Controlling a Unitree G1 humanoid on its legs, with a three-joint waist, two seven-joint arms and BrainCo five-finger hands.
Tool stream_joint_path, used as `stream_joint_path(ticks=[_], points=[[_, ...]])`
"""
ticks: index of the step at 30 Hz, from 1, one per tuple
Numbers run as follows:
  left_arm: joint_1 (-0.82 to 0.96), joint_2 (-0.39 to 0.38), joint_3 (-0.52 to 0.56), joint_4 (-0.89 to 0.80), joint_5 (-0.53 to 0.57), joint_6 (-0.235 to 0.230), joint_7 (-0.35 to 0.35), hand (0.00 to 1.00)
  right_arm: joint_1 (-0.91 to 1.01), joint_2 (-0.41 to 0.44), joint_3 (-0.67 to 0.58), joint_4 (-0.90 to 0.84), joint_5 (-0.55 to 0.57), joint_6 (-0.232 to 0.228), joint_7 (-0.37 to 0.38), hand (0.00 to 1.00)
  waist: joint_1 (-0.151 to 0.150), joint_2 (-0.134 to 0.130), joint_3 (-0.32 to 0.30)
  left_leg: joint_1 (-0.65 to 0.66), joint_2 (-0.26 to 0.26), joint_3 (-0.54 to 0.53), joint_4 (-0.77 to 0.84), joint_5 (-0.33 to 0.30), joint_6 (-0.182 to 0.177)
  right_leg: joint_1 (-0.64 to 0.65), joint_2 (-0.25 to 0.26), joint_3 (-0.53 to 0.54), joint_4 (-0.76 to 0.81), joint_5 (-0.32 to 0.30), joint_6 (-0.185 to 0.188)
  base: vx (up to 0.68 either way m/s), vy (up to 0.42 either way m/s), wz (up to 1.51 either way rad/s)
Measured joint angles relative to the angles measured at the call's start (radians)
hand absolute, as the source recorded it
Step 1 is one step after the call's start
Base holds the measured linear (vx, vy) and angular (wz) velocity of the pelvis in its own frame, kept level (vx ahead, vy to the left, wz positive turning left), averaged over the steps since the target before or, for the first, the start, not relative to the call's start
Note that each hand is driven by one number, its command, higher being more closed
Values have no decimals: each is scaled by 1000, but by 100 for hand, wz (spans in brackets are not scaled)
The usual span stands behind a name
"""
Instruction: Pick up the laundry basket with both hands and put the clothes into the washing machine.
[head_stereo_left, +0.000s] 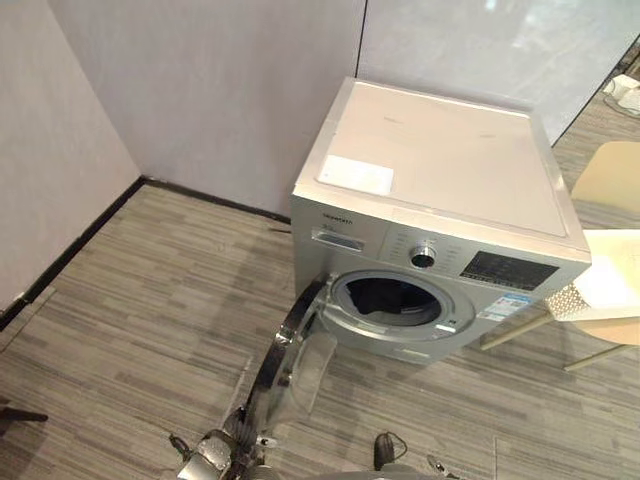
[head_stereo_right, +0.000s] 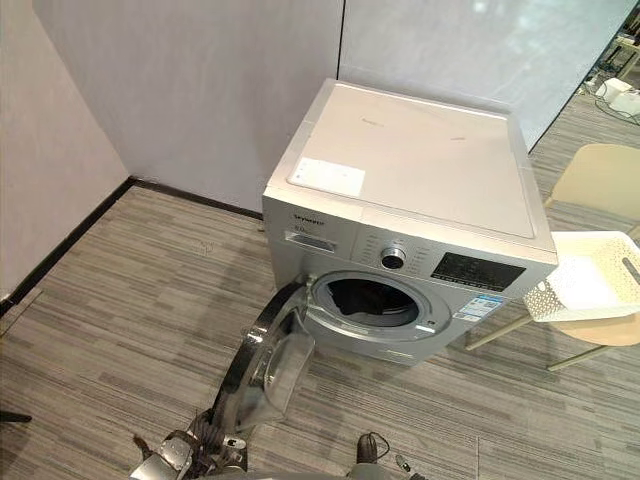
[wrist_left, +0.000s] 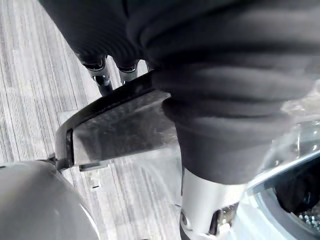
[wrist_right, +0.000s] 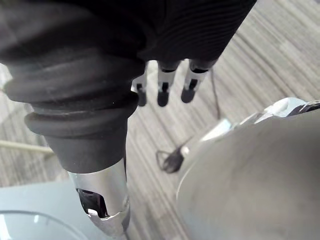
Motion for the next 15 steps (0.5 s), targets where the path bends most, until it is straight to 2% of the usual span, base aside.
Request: stream_joint_path(ticks=[4,9,15], points=[[-16,25,-48,0,-42,4,1,0,-3,-13,-1,0,20,-1,0,0,-23,6,-2,4,-7,19,3,0,1,-10,0,39,0,5,8,-37,8,-15],[-33,36,-78,0,-87,4,1,0,-3,-13,-16,0,20,-1,-3,0,-25,5,-3,10,-11,31,7,-2,4,-16,0,67,0,7,12,-36,5,-10],[-34,36,-78,-2,-92,4,-2,0,-3,-12,-17,-1,28,-2,-3,0,-29,4,-14,25,-12,18,11,-2,4,9,-1,61,3,6,14,-4,1,4]])
